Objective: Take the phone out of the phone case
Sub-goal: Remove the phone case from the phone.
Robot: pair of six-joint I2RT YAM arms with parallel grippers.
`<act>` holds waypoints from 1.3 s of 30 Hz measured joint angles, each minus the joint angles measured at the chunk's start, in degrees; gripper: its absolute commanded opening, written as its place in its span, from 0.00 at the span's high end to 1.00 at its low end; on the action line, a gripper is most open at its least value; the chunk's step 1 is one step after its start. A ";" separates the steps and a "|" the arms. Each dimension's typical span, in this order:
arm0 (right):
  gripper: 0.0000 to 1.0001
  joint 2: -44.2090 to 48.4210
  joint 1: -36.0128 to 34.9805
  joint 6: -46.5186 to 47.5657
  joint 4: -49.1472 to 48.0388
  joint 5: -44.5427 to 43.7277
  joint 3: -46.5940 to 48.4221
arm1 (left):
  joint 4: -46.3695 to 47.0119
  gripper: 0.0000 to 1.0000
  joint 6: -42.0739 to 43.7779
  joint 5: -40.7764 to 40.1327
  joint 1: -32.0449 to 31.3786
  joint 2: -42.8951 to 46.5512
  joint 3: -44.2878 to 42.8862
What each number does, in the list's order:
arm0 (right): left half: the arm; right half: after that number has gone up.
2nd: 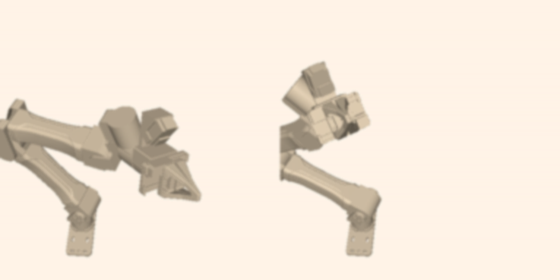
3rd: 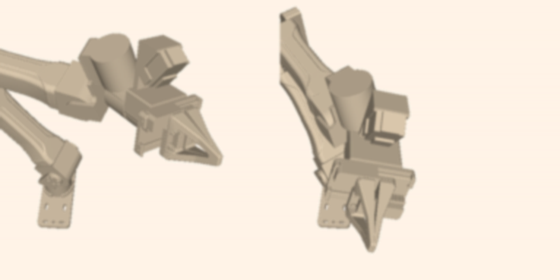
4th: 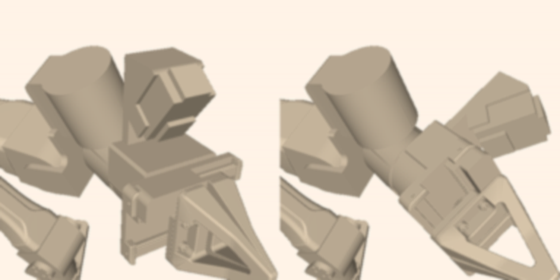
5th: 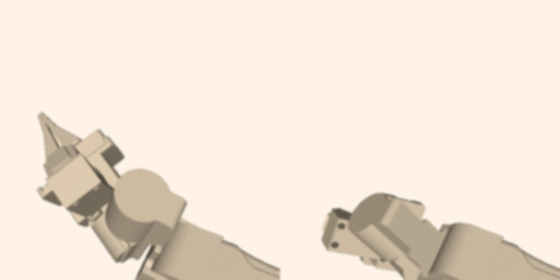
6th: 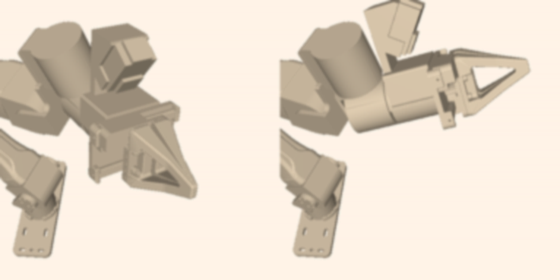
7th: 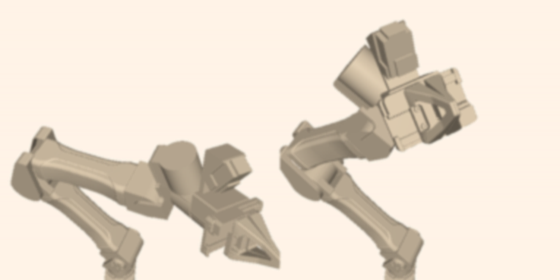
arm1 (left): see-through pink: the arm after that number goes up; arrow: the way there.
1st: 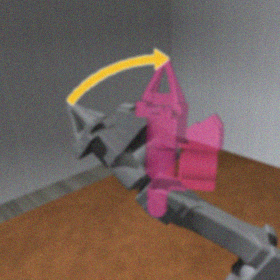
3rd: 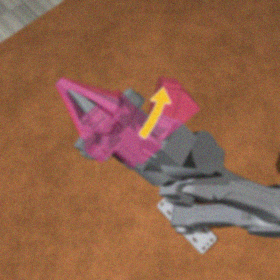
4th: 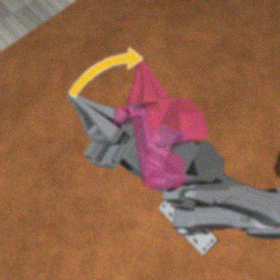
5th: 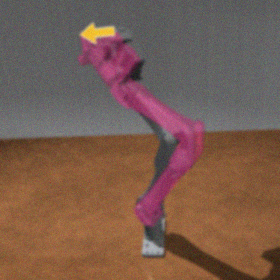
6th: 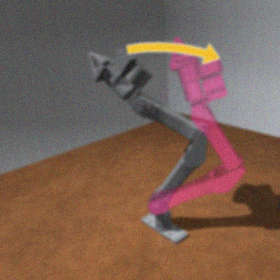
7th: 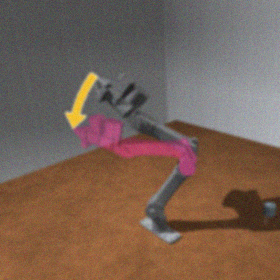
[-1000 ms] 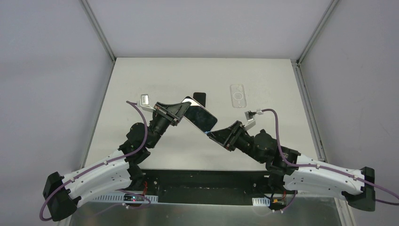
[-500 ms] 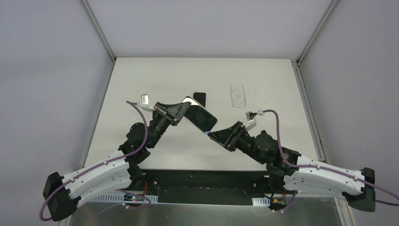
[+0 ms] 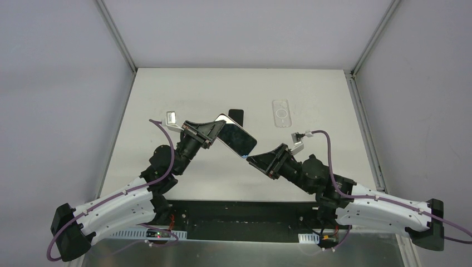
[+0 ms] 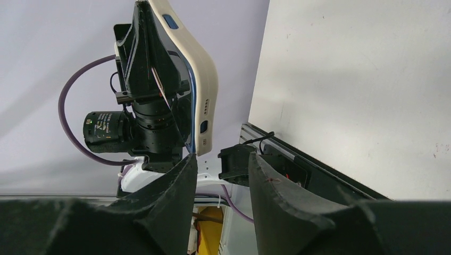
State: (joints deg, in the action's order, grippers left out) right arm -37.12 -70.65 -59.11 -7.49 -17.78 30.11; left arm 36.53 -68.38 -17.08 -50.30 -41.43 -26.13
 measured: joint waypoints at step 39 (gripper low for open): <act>0.61 -3.17 1.81 -5.05 -1.75 0.22 -0.94 | -2.25 1.00 2.03 -0.85 -0.50 0.44 -1.16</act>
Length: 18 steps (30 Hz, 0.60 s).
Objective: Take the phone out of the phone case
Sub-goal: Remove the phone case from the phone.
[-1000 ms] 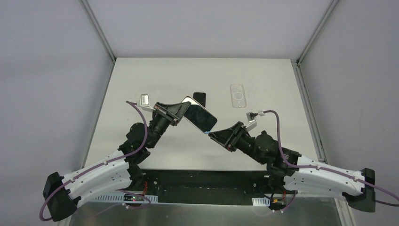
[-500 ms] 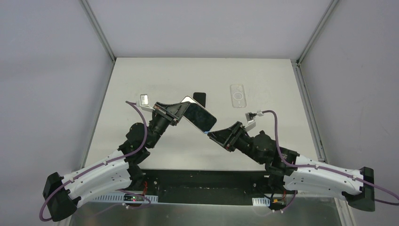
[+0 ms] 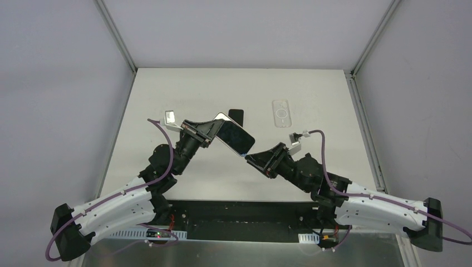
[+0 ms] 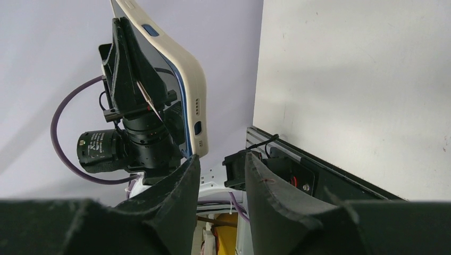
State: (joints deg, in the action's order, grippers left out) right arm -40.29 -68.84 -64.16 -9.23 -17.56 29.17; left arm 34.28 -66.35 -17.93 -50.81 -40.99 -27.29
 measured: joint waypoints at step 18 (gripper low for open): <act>0.60 -2.01 2.34 -2.40 -0.87 2.14 0.00 | -0.94 1.00 3.06 -2.99 -1.75 -0.48 -1.64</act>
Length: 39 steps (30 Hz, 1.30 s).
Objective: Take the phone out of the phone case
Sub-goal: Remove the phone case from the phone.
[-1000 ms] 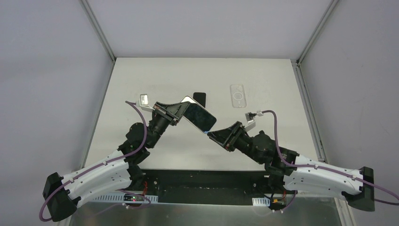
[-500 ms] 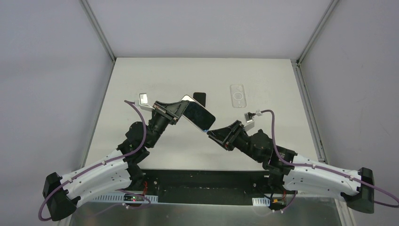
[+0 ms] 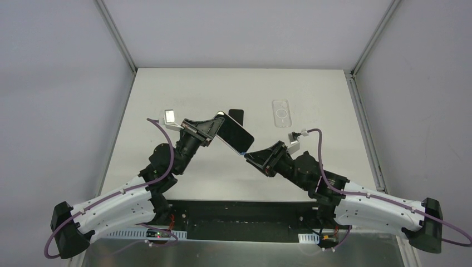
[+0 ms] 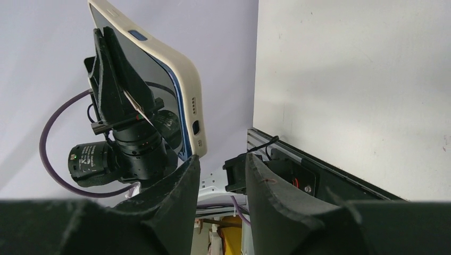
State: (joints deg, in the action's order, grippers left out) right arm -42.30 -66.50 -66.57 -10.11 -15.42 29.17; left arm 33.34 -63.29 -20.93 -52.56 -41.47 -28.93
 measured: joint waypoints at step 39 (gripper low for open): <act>0.47 18.73 1.64 13.20 22.27 -0.59 1.49 | 2.19 1.00 0.35 -0.15 -4.52 4.31 -0.87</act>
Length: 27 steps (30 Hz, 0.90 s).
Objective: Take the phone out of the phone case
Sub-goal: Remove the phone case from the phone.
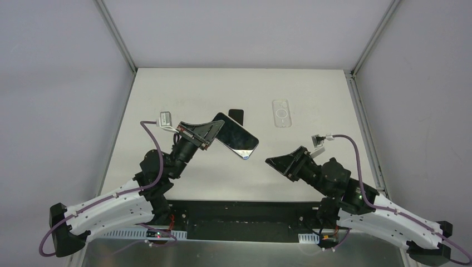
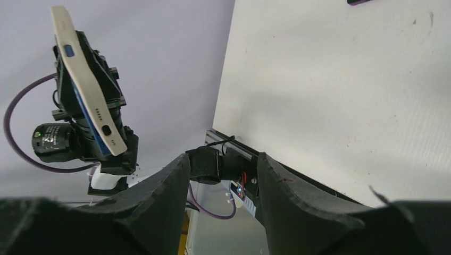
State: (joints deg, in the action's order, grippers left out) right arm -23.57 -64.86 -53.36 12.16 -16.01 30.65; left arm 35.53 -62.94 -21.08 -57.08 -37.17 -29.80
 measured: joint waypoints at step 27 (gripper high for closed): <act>0.47 -5.18 0.02 5.01 -8.92 -2.67 7.08 | 0.07 1.00 -2.14 1.60 0.00 -1.81 0.00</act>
State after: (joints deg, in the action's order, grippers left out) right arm -28.75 -64.84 -48.36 3.25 -18.68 37.74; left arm 35.59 -65.08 -19.49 -57.08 -38.98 -29.80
